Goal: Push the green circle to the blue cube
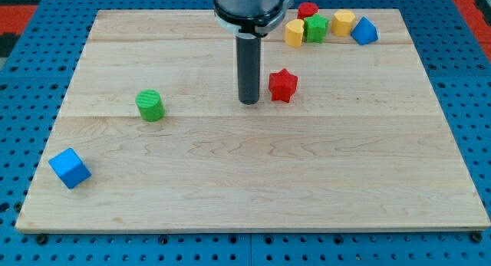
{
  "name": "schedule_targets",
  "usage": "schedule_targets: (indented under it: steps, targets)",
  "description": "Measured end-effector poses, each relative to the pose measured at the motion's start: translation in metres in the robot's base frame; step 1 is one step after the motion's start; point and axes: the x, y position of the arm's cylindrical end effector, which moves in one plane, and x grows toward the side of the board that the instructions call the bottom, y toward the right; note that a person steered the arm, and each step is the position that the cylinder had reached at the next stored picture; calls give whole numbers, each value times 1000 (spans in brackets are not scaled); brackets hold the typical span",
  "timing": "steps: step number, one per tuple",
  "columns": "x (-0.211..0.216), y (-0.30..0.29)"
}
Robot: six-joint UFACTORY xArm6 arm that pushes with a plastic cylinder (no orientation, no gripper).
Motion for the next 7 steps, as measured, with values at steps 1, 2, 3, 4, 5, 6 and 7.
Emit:
schedule_targets:
  steps: [1,2,3,4,5,6,7]
  targets:
    - [-3,53]
    - [-63,69]
    - [-67,102]
    - [-30,93]
    - [64,30]
    - [91,-38]
    - [121,-105]
